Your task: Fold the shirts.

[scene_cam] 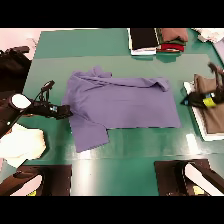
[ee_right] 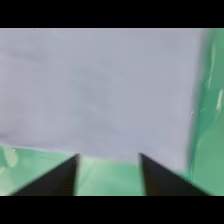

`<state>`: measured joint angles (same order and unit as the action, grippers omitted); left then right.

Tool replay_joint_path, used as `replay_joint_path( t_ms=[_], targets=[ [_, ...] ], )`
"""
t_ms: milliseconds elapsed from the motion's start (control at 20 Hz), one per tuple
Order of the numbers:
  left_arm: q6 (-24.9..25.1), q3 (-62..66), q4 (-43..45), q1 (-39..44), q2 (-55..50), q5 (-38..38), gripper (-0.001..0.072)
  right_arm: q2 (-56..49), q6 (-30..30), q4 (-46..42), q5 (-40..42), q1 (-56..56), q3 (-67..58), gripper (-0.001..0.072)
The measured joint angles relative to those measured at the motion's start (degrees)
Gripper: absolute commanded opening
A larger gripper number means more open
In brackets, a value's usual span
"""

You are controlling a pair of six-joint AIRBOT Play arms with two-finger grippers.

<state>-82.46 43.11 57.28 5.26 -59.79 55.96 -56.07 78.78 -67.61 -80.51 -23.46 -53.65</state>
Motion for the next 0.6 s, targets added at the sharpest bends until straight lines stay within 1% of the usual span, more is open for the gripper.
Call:
replay_joint_path(
  t_ms=[150,200,250,350,450,500,550,600],
  targets=[
    [0.24,1.53,0.04,0.04,0.00,0.28,0.0022,-0.39,-1.70,0.50,0.85,-11.74,9.14,0.0537],
    [0.28,1.77,0.04,0.07,0.00,0.33,0.0022,-1.29,-2.56,1.22,1.11,-14.73,11.37,0.0461],
    [0.31,1.97,0.09,0.04,0.00,0.46,0.0022,-2.43,-3.41,2.21,1.66,-17.29,13.38,0.0445],
    [0.35,2.19,0.09,0.04,-0.02,0.50,0.0022,-5.03,-4.87,4.61,2.75,-20.15,16.11,0.0445],
    [0.39,2.32,0.09,0.07,-0.02,0.50,0.0022,-7.67,-5.75,6.64,4.57,-20.33,17.57,0.0445],
    [0.42,2.36,0.09,0.07,0.00,0.50,0.0022,-8.81,-6.01,7.54,5.73,-19.63,18.01,0.0411],
    [0.39,2.38,0.09,0.07,0.00,0.55,0.0022,-9.88,-6.19,8.83,6.82,-18.45,18.29,0.0341],
    [0.39,2.40,0.07,0.09,-0.02,0.52,0.0022,-10.80,-6.40,10.14,8.04,-17.07,18.40,0.0300]
  ],
)
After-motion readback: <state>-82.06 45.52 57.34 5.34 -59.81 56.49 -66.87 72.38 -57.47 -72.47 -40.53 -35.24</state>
